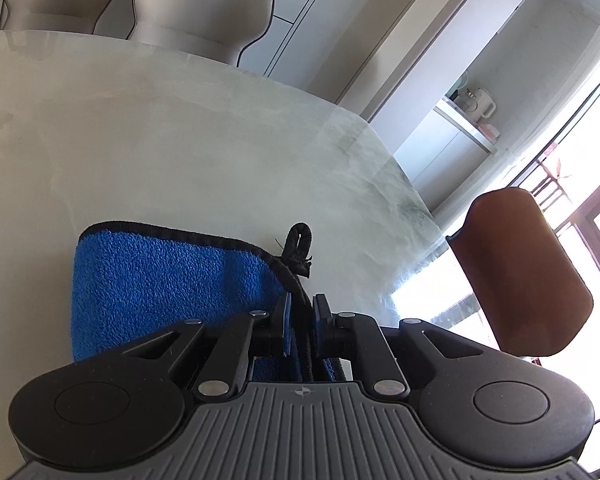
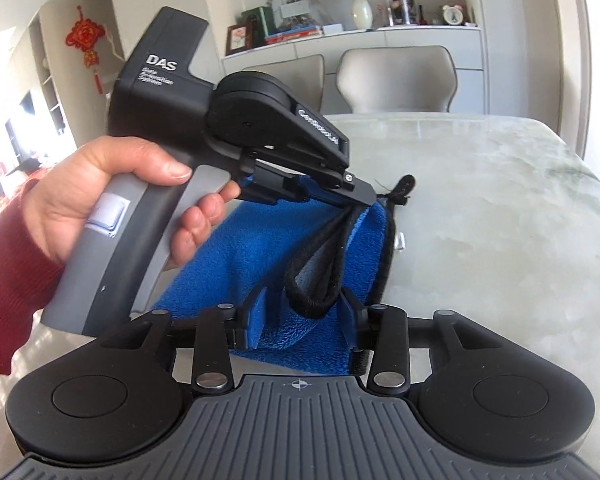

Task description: Fold towel

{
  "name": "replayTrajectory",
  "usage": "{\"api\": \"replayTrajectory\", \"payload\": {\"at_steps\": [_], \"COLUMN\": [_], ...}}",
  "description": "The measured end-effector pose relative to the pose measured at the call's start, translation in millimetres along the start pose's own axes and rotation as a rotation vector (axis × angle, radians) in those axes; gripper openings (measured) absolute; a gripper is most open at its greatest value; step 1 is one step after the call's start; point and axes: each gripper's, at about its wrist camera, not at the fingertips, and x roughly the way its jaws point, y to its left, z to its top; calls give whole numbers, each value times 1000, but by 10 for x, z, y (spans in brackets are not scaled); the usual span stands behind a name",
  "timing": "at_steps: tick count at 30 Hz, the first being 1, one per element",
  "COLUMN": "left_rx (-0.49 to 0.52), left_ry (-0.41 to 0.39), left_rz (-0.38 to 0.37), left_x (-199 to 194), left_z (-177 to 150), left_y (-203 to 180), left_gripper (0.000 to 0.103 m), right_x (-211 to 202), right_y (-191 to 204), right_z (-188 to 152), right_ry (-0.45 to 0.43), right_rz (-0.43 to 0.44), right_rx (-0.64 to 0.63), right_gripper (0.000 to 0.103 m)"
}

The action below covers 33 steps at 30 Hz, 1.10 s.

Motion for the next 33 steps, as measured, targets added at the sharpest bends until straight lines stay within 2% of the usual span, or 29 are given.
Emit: {"api": "replayTrajectory", "payload": {"at_steps": [4, 7, 9, 12, 14, 17, 23, 24, 26, 29, 30, 32, 33], "left_rx": [-20, 25, 45, 51, 45, 41, 70, 81, 114, 157, 171, 182, 180], "left_ry": [-16, -70, -101, -135, -130, -102, -92, -92, -85, -71, -67, -67, -67], "left_rz": [-73, -53, -49, -40, -35, -42, -95, -95, -76, -37, -26, -18, -19], "left_x": [-160, -314, -455, -658, -719, -738, -748, -754, -737, -692, -677, -670, -667], "left_z": [1, -28, -90, -239, -334, -444, -503, -512, -547, -602, -618, -625, -636], "left_y": [63, 56, 110, 272, 379, 487, 417, 401, 353, 307, 293, 269, 257], "left_gripper": [17, 19, 27, 34, 36, 37, 41, 45, 46, 46, 46, 47, 47], "right_x": [-39, -90, -97, -99, -82, -84, -165, -157, -121, -110, -111, -77, -59], "right_y": [-88, -98, -95, -119, -158, -201, -236, -249, -269, -317, -330, -359, -374], "right_z": [13, 2, -4, -18, -16, -14, -43, -54, -69, -66, -54, 9, 43], "right_ry": [41, 24, 22, 21, 20, 5, -7, -7, 7, 16, 19, 18, 17], "right_rz": [10, 15, 20, 39, 53, 53, 37, 31, 26, 45, 55, 74, 83], "right_rx": [86, 83, 83, 111, 143, 166, 171, 180, 174, 192, 205, 223, 232], "right_gripper": [24, 25, 26, 28, 28, 14, 13, 14, 14, 19, 28, 39, 40]}}
